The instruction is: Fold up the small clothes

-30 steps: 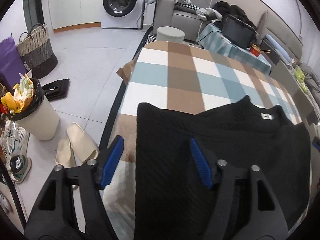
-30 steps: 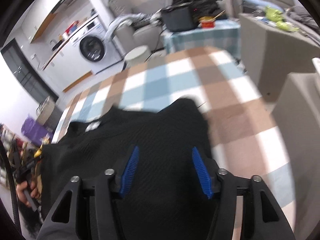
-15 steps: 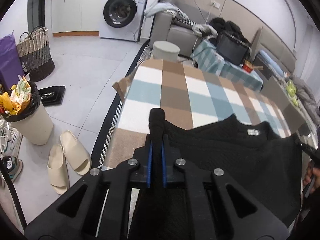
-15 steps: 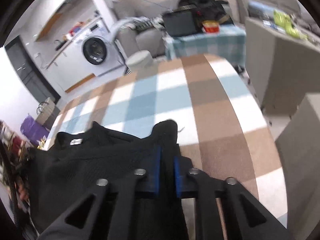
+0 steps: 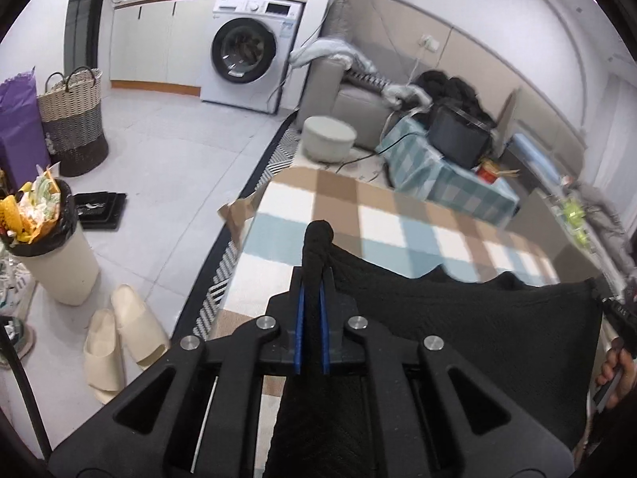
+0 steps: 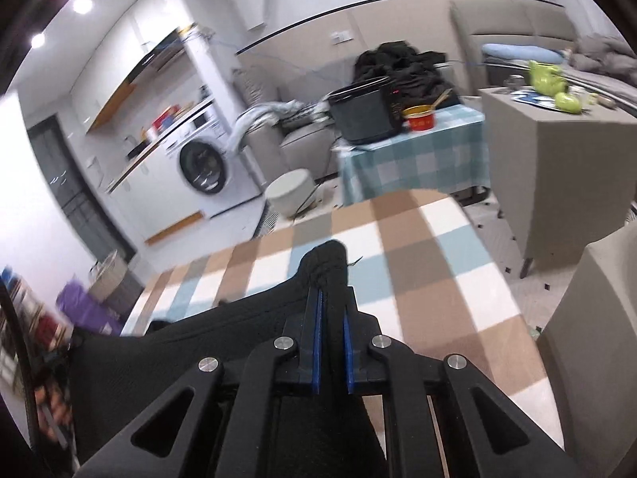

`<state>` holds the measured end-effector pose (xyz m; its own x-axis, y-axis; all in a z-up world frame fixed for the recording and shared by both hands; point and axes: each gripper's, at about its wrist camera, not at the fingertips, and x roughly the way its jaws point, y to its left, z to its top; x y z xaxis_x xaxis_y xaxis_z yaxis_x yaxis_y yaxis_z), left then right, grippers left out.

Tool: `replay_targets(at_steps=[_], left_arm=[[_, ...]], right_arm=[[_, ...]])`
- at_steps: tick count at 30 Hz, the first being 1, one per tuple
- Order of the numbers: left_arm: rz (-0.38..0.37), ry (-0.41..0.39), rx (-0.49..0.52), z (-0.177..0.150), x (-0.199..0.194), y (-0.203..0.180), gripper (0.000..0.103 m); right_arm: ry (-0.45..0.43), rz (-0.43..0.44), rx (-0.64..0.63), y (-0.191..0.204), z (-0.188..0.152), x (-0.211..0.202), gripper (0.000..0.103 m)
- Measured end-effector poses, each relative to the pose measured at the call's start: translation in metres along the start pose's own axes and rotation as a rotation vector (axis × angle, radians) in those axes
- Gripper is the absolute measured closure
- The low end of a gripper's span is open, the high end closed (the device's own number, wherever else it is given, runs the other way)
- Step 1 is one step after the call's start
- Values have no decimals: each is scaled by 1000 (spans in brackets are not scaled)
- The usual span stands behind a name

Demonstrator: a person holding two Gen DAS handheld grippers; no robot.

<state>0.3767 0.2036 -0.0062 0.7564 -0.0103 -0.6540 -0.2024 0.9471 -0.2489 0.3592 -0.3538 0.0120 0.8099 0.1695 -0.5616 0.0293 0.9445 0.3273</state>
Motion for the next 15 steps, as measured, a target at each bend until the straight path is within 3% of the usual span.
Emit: replay_targets(at_steps=[2, 5, 6, 10, 15], left_arm=[[61, 43, -24, -5, 9, 5, 90], [83, 65, -35, -15, 7, 13, 80], [81, 67, -39, -19, 4, 16, 72], [86, 67, -40, -38, -17, 21, 53], [61, 90, 45, -80, -56, -5, 43]], right_arm=[[40, -101, 8, -4, 3, 13, 84], [101, -100, 40, -11, -3, 13, 74], [108, -96, 31, -12, -8, 8, 63], [161, -83, -40, -4, -37, -18, 58], [257, -38, -146, 24, -91, -49, 48]])
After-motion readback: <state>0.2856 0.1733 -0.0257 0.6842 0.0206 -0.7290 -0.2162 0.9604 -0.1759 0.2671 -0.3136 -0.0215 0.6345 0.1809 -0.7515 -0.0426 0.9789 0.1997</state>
